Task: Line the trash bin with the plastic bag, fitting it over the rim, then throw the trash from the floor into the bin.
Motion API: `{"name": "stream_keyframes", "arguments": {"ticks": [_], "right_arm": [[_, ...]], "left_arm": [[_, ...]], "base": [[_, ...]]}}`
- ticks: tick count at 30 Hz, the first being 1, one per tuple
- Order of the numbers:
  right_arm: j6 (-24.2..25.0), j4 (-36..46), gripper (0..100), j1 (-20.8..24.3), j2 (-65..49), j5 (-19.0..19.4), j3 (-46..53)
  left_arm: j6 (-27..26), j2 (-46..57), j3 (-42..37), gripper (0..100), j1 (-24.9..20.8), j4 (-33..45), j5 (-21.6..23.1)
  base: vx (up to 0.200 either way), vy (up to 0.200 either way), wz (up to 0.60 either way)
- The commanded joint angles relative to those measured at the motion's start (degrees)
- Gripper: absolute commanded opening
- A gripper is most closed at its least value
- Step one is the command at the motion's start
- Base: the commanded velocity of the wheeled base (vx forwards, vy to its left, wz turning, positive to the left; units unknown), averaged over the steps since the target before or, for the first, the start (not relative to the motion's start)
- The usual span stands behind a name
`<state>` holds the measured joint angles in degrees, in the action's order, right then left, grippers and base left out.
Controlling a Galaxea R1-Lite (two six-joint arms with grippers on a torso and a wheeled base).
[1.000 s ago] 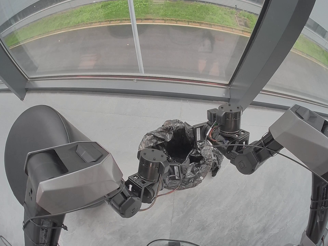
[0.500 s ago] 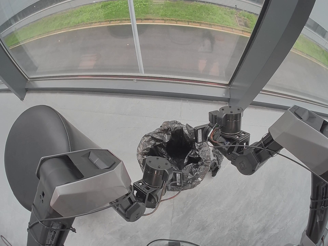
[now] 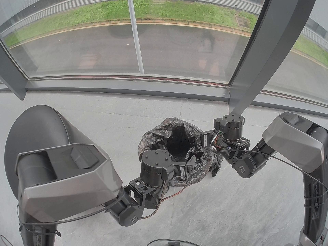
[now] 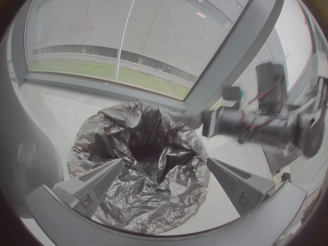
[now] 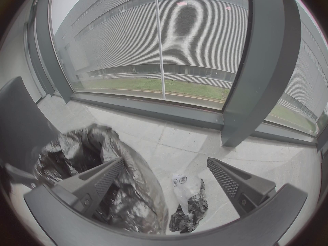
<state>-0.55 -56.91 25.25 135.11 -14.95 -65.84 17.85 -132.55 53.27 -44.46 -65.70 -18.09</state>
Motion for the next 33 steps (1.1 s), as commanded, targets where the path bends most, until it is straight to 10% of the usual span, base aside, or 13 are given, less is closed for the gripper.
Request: {"name": "stream_keyframes", "arguments": {"ticks": [1, 13, 33], "right_arm": [[-0.33, -1.81, 100, -3.45, 5.52, -0.79, 0.1], [1.08, -4.62, 100, -6.26, 5.34, -0.61, 1.07], [2.92, -4.62, 100, 2.35, 2.18, -0.35, 6.08]], "left_arm": [[-0.01, 9.24, -4.14, 100, -1.42, -1.28, -0.54], [-0.09, 14.6, -6.08, 100, 0.6, -1.1, -0.45], [0.87, 12.84, -5.02, 100, 1.3, -0.84, -0.28]], "base": [[0.0, 0.0, 0.0], [0.0, 0.0, 0.0], [0.0, 0.0, 0.0]]}}
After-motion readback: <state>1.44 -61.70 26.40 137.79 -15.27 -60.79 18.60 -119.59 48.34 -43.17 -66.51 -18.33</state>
